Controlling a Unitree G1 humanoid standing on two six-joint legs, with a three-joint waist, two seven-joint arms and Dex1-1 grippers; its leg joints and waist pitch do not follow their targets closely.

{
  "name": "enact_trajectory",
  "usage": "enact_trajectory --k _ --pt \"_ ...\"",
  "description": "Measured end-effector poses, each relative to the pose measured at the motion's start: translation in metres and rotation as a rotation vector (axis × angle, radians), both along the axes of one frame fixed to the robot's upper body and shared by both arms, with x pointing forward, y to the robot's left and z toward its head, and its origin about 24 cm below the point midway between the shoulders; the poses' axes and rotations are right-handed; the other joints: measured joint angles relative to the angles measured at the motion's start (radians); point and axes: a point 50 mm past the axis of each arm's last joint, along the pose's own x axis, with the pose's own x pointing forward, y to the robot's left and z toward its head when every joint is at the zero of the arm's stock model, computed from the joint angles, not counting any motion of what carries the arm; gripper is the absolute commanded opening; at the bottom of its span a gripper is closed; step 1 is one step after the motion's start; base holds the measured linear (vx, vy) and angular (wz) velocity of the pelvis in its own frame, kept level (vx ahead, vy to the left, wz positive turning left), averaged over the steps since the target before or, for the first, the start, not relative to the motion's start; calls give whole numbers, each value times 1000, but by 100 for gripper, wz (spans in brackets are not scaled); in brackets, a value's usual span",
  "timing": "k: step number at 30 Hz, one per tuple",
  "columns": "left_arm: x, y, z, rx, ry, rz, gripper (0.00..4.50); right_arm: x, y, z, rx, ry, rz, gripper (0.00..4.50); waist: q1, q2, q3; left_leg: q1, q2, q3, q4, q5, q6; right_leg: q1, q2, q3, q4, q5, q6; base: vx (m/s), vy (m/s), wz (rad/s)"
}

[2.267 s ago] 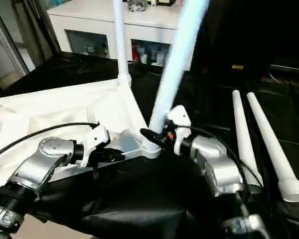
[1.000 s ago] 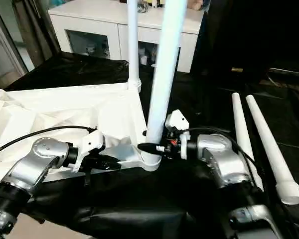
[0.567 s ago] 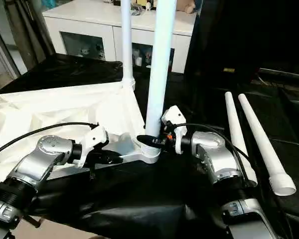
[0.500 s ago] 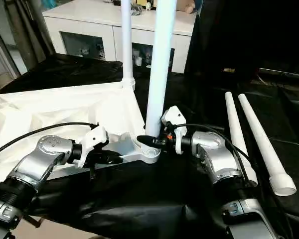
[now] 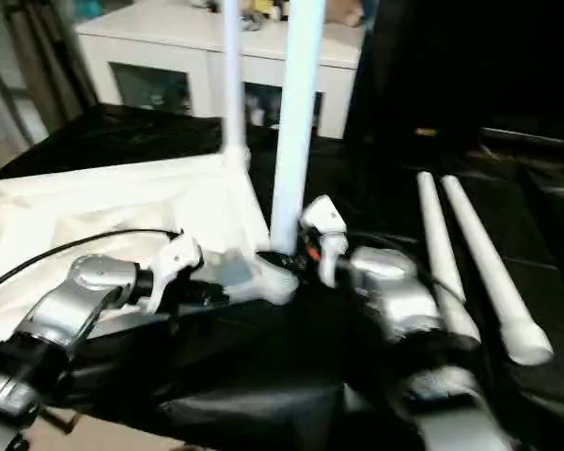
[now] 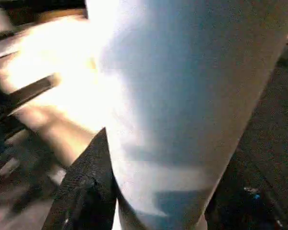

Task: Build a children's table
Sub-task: Insert table leg to table base

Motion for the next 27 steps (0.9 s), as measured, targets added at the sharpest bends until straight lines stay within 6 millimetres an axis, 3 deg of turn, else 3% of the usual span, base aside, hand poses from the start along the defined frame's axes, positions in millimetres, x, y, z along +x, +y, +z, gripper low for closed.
enact_trajectory --k 3,7,8,9,10,11,12,13,14,15,17,20,24,27 --pt "9 -14 -1 -17 15 111 0 10 4 -1 -16 8 -158 189 -9 6 4 0 0 -8 -9 0 0 4 -1 -11 -21 -1 0 0 0 0" --pt "19 -30 -2 -16 42 215 0 21 13 -2 -11 32 -316 189 -16 11 7 5 0 1 -25 0 0 7 -3 -15 -36 -1 -1 0 0 0" --pt "21 -34 -3 -14 43 232 0 23 14 -2 -17 35 -346 189 -17 15 10 8 0 3 -34 0 0 14 -10 -30 -41 -3 -3 0 0 0" --pt "22 -37 -3 -13 47 247 0 25 16 -2 -16 40 -373 189 -11 16 11 4 1 11 -49 0 0 17 -15 -38 -17 -33 -18 -100 -5 1" --pt "24 -42 -2 -10 44 254 0 26 15 -2 -20 40 -399 189 8 7 9 3 5 36 -60 0 0 7 -15 -31 66 -73 -37 -74 -69 23" --pt "24 -48 -3 -4 37 259 0 27 14 -3 -29 48 -427 189 31 -37 -7 6 6 77 -69 3 -6 15 -20 -2 93 -113 -42 -74 -69 23" --pt "26 -46 -1 -5 26 268 0 29 16 0 -35 44 -433 189 36 -52 -9 0 8 74 -32 -16 -31 13 -21 8 82 -97 -2 154 -165 12" --pt "26 -45 -2 -8 30 275 0 30 21 0 -39 44 -436 189 51 -34 -11 -5 4 -3 33 -31 -50 21 -21 -3 84 -96 -2 236 -80 -37" --pt "25 -48 -4 -10 44 273 0 29 21 -1 -41 49 -447 189 61 -8 -20 8 -8 -96 81 -52 -56 22 -13 -17 81 -93 -3 236 -80 -37" --pt "25 -48 -3 -11 48 273 0 30 21 -1 -43 46 -448 189 58 4 -27 16 -6 -101 51 -70 -75 20 -14 -25 76 -77 -2 87 45 -25" --pt "26 -47 -2 -15 49 280 0 31 22 1 -43 45 -448 189 36 -3 -29 25 5 -79 21 -50 -73 19 -4 -10 56 -55 -13 0 0 0" --pt "26 -45 -2 -13 49 285 0 32 24 1 -44 50 -448 189 36 -5 -30 25 14 -68 3 -38 -74 20 0 -11 40 -44 -17 0 0 0" --pt "26 -45 -3 -13 55 289 0 33 25 1 -48 55 -446 189 37 -4 -31 30 24 -49 -7 -38 -74 22 0 -11 36 -43 -18 0 0 0" --pt "27 -44 -3 -12 56 291 0 33 26 1 -50 59 -444 189 37 -4 -30 33 27 -42 -11 -37 -75 25 0 -11 31 -42 -19 0 0 0"
